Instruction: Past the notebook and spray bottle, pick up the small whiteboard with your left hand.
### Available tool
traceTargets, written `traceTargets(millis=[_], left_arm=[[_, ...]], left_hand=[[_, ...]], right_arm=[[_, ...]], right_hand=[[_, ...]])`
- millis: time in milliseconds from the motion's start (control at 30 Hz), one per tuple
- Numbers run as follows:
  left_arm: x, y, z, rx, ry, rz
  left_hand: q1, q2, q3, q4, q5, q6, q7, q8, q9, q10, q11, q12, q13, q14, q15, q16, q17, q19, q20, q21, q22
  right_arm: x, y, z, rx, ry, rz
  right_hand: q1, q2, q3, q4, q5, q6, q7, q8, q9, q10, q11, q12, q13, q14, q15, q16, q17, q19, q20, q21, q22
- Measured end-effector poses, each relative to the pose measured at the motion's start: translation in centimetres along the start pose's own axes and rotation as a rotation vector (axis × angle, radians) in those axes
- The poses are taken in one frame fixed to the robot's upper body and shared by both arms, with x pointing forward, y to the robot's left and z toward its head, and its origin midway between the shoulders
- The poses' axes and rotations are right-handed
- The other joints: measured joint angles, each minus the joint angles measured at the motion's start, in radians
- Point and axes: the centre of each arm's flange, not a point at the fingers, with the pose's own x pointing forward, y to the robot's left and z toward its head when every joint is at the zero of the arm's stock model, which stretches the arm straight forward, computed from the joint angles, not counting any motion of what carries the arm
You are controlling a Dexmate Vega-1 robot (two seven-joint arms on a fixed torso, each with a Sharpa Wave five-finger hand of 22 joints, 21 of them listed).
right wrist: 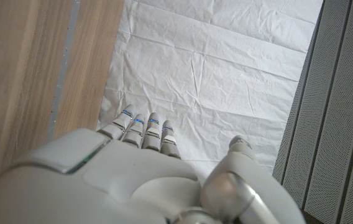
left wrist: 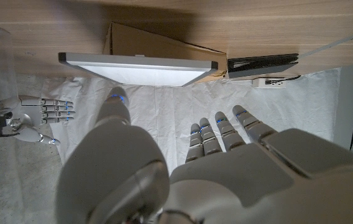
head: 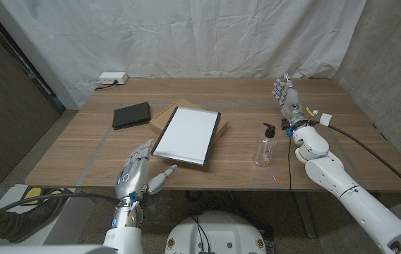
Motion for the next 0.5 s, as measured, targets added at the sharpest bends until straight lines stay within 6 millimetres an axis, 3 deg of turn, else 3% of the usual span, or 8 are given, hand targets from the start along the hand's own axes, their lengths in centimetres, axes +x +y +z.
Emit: traceTargets(millis=[500], left_arm=[[0.4,-1.8,0.3,0.051,0.014,-0.023]], left_hand=[[0.004,0.004,0.0,0.0,0.009,-0.006,-0.006,0.0,0.0,0.003,-0.004,0.0,0.0,0.0,0.0,0.0,0.0,0.0,0.0,0.0,0.0]], right_arm=[[-0.3,-0.4,0.0,0.002,0.003,-0.007]], right_hand=[[0.0,0.0,0.0,0.0,0.0,0.0,0.0,0.0,0.0,0.004,-0.004,0.0,0.0,0.0,0.0,0.0,0.0,0.0,0.0,-0.006,0.0]])
